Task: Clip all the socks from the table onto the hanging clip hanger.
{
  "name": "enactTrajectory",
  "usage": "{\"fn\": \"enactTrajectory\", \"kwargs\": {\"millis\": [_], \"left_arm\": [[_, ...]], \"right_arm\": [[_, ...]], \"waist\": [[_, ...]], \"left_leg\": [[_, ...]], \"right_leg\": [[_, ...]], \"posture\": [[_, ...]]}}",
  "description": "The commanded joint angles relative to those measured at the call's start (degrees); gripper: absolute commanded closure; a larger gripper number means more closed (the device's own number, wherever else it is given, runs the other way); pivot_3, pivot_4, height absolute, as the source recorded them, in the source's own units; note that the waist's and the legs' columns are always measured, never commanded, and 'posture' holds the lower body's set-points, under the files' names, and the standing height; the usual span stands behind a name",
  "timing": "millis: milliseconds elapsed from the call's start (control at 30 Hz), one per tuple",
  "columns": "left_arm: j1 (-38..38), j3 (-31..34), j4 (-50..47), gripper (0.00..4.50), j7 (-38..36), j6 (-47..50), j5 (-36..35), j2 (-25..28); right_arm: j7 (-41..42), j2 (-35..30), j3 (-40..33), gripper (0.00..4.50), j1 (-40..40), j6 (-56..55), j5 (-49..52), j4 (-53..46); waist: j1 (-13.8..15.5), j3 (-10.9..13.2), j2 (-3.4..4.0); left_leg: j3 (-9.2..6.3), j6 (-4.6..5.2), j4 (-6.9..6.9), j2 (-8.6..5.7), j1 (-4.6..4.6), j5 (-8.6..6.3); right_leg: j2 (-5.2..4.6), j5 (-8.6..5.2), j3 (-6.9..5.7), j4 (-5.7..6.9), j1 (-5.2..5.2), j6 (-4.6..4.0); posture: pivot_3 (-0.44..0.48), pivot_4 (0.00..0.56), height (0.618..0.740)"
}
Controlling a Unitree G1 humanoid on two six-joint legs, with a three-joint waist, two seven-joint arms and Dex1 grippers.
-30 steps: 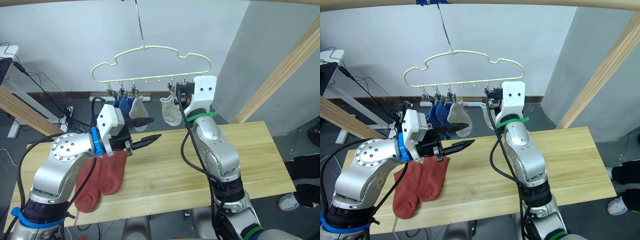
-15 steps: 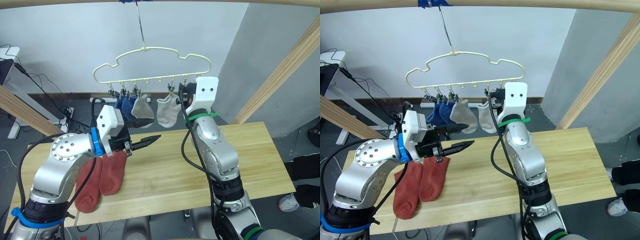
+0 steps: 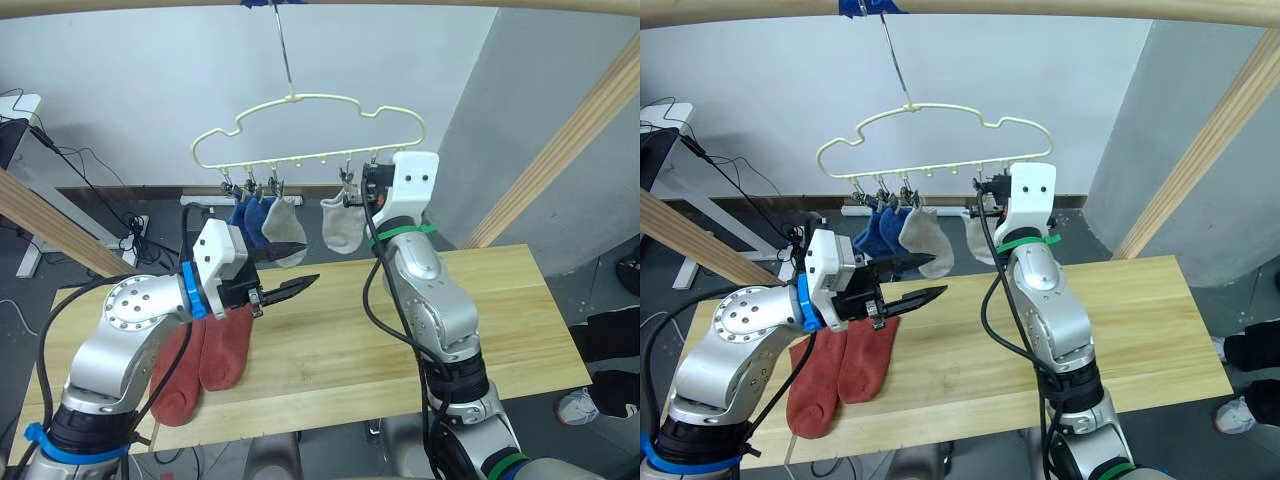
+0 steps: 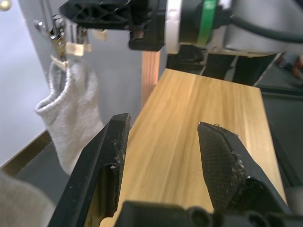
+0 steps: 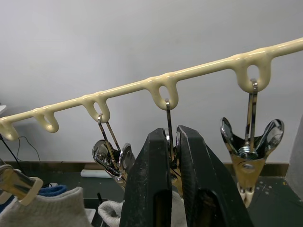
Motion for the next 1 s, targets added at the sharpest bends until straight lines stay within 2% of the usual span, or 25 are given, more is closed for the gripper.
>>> {"fn": "enactTrajectory", "kwargs": {"millis": [33,100,133,200,300,367,400,500,667,767,1000], "left_arm": [[2.8,0.7,-3.6,2.01,3.9,1.8,0.4,-1.3],[6.3,1.4,-4.2,2.01,7.4,2.4,1.3,-3.0],[8.5,2.7,-4.3,1.84,12.1,3.2,2.1,-5.6],[13.4,4.6,-4.8,1.44,19.2,6.4,2.3,-9.9],[20.4,6.9,-4.2,0.67,30.7,4.7,8.7,-17.1],[23.0,7.4,-2.9,0.26,35.3,5.2,11.1,-20.5],[23.8,6.9,-1.8,0.04,35.2,6.0,10.7,-21.4],[24.0,6.3,0.2,0.04,35.9,7.1,10.9,-22.8],[15.7,10.9,11.2,0.04,41.1,9.7,9.3,-26.2],[12.6,11.8,15.8,0.04,43.1,9.8,11.2,-26.2],[15.4,6.5,13.9,0.04,41.9,11.6,14.8,-24.5]], "right_arm": [[-0.6,4.6,-0.2,4.48,-1.8,-1.3,0.6,-3.1],[-0.4,4.5,-0.2,4.48,-1.9,-1.4,0.7,-3.0],[-0.4,4.5,-0.3,4.50,-1.9,-1.4,0.7,-2.8],[-0.2,4.4,-0.3,4.50,-2.0,-1.4,0.8,-2.6],[0.1,4.1,-0.4,4.50,-2.1,-0.9,0.9,-2.6],[0.3,3.9,-0.4,4.50,-2.0,-0.6,1.1,-2.7],[0.5,3.9,-0.4,4.50,-2.0,-0.3,1.2,-2.7],[0.9,3.7,-0.3,4.50,-2.0,0.3,1.4,-2.9],[1.8,3.7,0.1,4.50,-1.5,1.5,1.7,-3.2],[2.0,3.5,0.3,4.50,-1.4,2.5,1.9,-3.5],[2.2,3.5,0.2,4.50,-1.2,3.6,1.8,-4.2]], "waist": [[0.0,0.0,0.00],[-0.1,0.0,0.02],[-0.1,-0.1,0.02],[-0.2,-0.1,-0.03],[0.0,-0.1,0.00],[0.0,-0.2,-0.06],[0.1,-0.2,-0.06],[0.3,-0.2,-0.05],[0.2,-0.2,-0.09],[-0.1,-0.2,-0.10],[-0.1,-0.2,-0.10]], "left_leg": [[0.01,0.00,0.00,0.00,0.00,0.00],[0.00,0.00,-0.01,0.01,0.00,0.00],[0.00,0.00,-0.01,0.01,0.01,0.00],[0.04,0.01,-0.01,0.02,0.02,-0.01],[-0.04,0.01,-0.01,0.03,0.01,-0.01],[0.00,0.01,0.01,0.01,0.02,-0.01],[-0.02,0.01,0.02,0.01,0.02,-0.01],[-0.04,0.06,0.04,0.00,0.03,0.02],[-0.05,0.31,0.09,-0.03,0.04,0.18],[-0.01,0.35,0.09,-0.01,0.06,0.21],[-0.01,0.34,-0.01,-0.01,0.04,0.20]], "right_leg": [[0.00,0.00,0.01,0.00,0.00,0.00],[0.00,0.00,0.01,0.00,0.00,0.00],[0.00,0.00,0.01,0.00,0.00,0.00],[-0.01,0.00,0.06,-0.01,0.00,0.00],[-0.01,0.00,-0.01,0.00,0.00,0.00],[-0.03,0.00,0.03,-0.01,0.02,0.00],[-0.03,0.00,0.01,-0.01,0.02,0.00],[-0.01,0.00,-0.02,0.00,0.04,0.00],[0.04,0.17,-0.02,-0.01,0.07,0.07],[0.06,0.23,0.03,-0.02,0.07,0.07],[0.03,0.26,0.03,-0.06,0.05,0.01]], "posture": [[-0.117,0.233,0.740],[-0.117,0.233,0.740],[-0.115,0.235,0.740],[-0.115,0.235,0.740],[-0.111,0.243,0.740],[-0.106,0.250,0.740],[-0.107,0.254,0.740],[-0.104,0.255,0.740],[-0.107,0.260,0.740],[-0.122,0.264,0.740],[-0.128,0.265,0.740]]}}
